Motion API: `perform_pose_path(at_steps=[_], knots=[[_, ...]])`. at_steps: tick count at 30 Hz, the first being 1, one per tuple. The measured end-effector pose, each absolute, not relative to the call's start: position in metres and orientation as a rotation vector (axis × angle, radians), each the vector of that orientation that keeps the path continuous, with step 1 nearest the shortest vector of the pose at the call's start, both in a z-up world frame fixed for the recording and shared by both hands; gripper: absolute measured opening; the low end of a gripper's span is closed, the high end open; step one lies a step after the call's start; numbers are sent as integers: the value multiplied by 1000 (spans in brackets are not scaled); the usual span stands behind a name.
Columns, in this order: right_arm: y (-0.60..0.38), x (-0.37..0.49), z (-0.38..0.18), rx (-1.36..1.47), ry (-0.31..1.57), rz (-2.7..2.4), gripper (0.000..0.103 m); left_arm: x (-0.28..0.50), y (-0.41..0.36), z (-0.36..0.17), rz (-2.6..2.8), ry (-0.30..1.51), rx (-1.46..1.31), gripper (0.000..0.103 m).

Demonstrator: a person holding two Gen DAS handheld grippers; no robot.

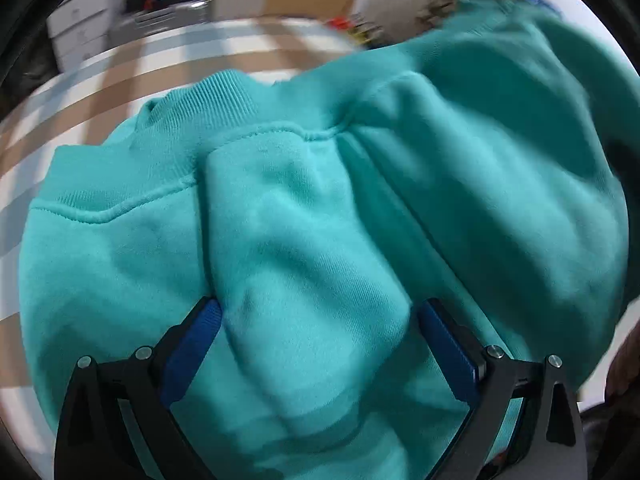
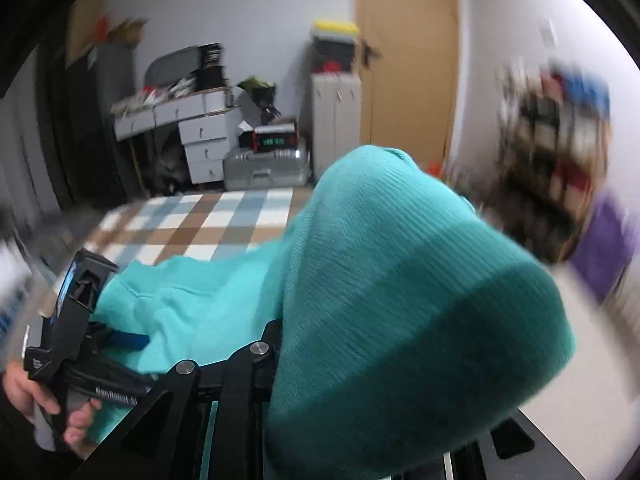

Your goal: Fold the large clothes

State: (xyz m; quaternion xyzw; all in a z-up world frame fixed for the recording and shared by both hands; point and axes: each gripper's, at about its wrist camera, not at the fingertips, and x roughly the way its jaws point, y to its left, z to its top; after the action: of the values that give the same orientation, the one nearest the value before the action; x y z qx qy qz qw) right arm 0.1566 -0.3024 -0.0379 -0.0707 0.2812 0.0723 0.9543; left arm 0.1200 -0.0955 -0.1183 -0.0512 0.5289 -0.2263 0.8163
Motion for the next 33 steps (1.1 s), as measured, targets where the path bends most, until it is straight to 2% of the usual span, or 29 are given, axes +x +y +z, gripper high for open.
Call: perform_pose_path(at_steps=[5, 7, 9, 13, 19, 24, 29, 31, 33], knots=[[-211, 121, -42, -532, 434, 188, 19, 106, -49, -103, -587, 1129, -251, 96], [-189, 109, -53, -589, 416, 217, 20, 109, -20, -111, -656, 1157, -349, 96], [-169, 100, -61, -622, 409, 239, 20, 114, -6, -118, -692, 1155, -433, 84], [-135, 74, -80, -741, 376, 272, 20, 115, 10, -118, -777, 1153, -534, 82], [-114, 45, -113, -787, 454, 331, 23, 108, 46, -107, -798, 1122, -517, 82], [-91, 33, -133, -815, 530, 416, 33, 112, 71, -112, -718, 1147, -568, 82], [-80, 34, -136, -681, 628, 511, 42, 114, 84, -116, -646, 1175, -618, 80], [-80, 38, -138, -632, 662, 539, 47, 105, 94, -101, -608, 1136, -641, 80], [-80, 42, -145, -576, 701, 559, 47, 93, 110, -78, -562, 1055, -688, 80]])
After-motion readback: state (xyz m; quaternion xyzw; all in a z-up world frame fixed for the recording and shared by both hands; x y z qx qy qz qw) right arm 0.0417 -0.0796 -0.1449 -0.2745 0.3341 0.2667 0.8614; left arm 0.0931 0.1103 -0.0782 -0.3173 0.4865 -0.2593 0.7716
